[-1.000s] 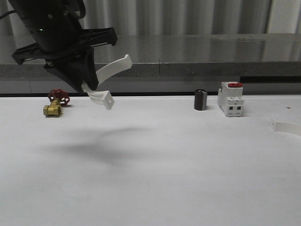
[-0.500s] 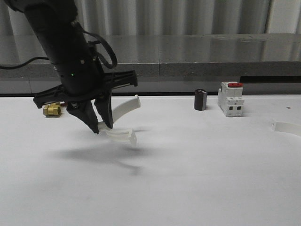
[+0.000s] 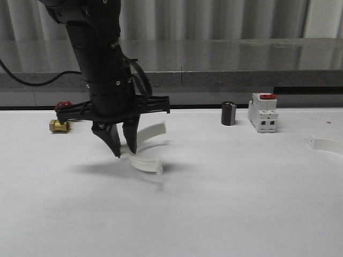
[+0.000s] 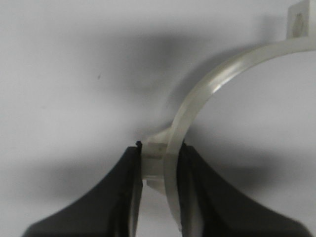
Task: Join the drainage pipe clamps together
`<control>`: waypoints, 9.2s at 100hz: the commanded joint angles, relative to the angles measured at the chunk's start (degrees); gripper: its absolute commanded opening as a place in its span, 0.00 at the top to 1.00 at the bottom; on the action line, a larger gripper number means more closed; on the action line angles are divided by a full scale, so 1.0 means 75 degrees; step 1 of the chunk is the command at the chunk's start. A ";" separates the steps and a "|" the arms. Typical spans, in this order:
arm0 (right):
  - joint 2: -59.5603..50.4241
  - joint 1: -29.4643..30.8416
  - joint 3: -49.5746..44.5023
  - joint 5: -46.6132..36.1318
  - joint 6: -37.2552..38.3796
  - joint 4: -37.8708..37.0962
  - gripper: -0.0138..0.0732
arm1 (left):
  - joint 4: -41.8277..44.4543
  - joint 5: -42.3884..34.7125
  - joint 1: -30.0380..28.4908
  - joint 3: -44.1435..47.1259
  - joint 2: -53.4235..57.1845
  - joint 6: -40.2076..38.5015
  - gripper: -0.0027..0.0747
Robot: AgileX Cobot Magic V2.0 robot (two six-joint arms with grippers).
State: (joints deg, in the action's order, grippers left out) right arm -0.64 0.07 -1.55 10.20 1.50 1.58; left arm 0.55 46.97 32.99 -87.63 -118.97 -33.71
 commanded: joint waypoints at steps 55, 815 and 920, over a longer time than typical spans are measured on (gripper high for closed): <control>-0.0141 -0.0002 0.0114 -0.0603 -0.0054 0.0009 0.92 | 0.0044 0.0199 0.0068 -0.0290 0.0112 0.0037 0.48; 1.3887 -0.2626 1.0293 0.4632 0.3404 -0.0002 0.74 | -0.1408 -0.2464 -0.3429 0.7935 1.2027 0.4808 0.99; 1.5014 -0.3882 1.1636 0.4949 0.5452 -0.1020 0.74 | -0.1408 -0.2464 -0.3429 0.7935 1.2027 0.4808 0.99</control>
State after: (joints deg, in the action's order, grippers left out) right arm 114.17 -28.09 83.40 47.50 40.73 -4.09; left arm -9.13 32.08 7.46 -26.48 -28.63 2.26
